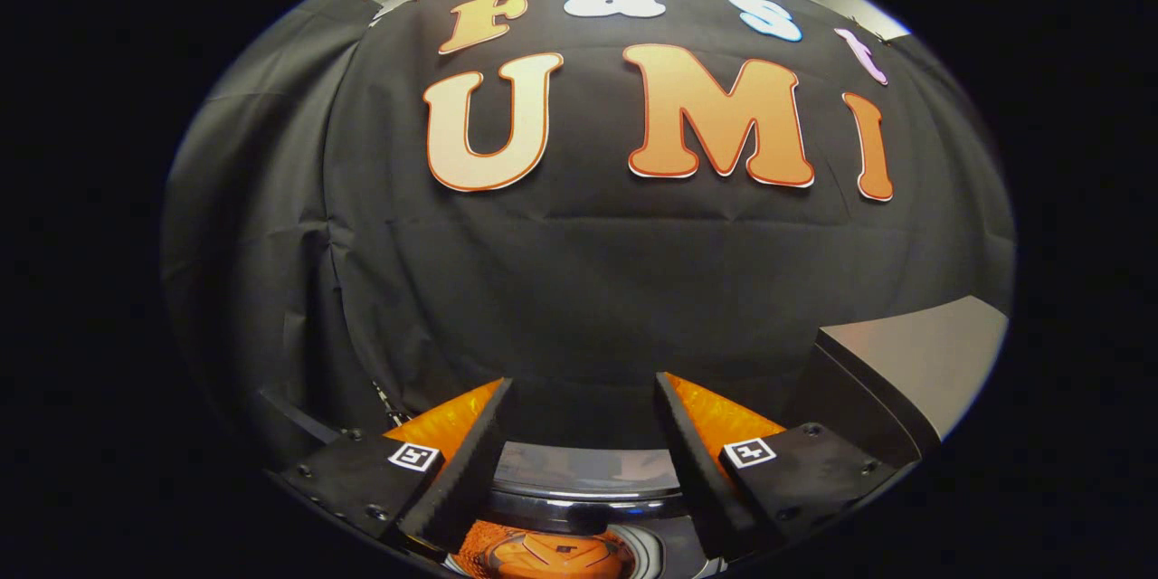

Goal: Put the clothes into the washing machine and then close the washing machine lid.

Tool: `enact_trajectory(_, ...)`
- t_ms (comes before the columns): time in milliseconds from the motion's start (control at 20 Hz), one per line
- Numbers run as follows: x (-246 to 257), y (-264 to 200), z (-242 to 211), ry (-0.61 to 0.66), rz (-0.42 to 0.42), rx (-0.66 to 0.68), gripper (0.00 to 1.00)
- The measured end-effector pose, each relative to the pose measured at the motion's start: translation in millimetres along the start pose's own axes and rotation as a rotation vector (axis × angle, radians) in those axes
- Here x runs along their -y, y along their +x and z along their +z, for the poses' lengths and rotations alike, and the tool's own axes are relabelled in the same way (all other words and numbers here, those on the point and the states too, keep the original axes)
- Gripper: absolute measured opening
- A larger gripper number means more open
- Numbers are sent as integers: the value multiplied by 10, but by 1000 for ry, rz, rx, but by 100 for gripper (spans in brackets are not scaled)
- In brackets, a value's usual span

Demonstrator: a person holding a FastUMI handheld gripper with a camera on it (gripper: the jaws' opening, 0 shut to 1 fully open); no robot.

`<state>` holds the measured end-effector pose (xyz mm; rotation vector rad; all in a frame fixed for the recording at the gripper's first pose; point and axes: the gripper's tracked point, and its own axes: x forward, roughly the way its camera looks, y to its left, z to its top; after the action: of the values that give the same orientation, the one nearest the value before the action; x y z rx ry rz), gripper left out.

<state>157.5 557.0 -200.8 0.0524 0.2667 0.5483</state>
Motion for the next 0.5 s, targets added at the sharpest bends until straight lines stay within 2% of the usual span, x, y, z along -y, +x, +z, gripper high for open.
enact_trajectory(500,-10,-292,-294,0,-6,-32,98)
